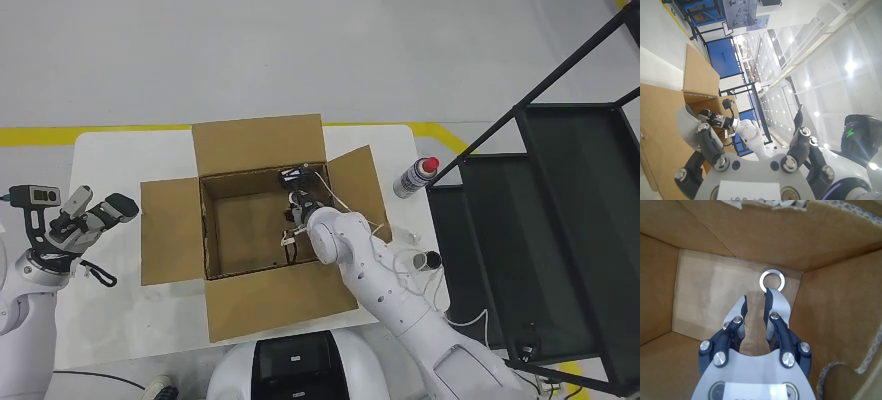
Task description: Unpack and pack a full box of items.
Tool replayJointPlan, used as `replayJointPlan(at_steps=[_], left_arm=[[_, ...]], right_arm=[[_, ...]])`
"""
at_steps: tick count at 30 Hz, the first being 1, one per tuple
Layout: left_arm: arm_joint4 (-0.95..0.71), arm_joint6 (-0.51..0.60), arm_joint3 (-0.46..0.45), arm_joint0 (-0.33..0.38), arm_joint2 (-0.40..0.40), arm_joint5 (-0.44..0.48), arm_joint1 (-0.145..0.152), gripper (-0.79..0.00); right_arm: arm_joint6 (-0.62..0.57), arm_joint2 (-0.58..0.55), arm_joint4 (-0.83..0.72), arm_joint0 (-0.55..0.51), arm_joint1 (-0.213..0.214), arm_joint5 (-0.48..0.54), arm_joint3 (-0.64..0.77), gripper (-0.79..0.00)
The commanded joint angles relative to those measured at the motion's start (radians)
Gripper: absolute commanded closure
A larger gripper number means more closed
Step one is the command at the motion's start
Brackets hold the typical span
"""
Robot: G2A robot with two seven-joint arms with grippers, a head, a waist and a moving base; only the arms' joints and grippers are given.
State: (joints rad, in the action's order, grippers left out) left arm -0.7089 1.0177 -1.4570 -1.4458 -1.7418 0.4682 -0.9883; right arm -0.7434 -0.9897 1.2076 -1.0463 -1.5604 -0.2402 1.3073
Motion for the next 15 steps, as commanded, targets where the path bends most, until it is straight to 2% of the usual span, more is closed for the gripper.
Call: replayJointPlan(at_steps=[1, 3, 6, 13, 15], left_arm=[[0.0, 0.0, 0.0, 0.0, 0.0, 0.0, 0.0, -0.785], [0.0, 0.0, 0.0, 0.0, 0.0, 0.0, 0.0, -0.785], [0.0, 0.0, 0.0, 0.0, 0.0, 0.0, 0.0, -0.785], [0.0, 0.0, 0.0, 0.0, 0.0, 0.0, 0.0, -0.785], [0.0, 0.0, 0.0, 0.0, 0.0, 0.0, 0.0, -0.785]], right_arm=[[0.003, 0.007, -0.021, 0.015, -0.008, -0.039, -0.018, -0.145], [0.014, 0.019, -0.028, 0.027, -0.017, -0.1, -0.039, -0.102], [0.027, 0.043, -0.034, 0.043, -0.032, -0.175, -0.07, -0.092], [0.105, 0.093, -0.007, 0.065, -0.063, -0.359, -0.139, -0.231], [0.117, 0.099, -0.016, 0.072, -0.071, -0.379, -0.158, -0.289]])
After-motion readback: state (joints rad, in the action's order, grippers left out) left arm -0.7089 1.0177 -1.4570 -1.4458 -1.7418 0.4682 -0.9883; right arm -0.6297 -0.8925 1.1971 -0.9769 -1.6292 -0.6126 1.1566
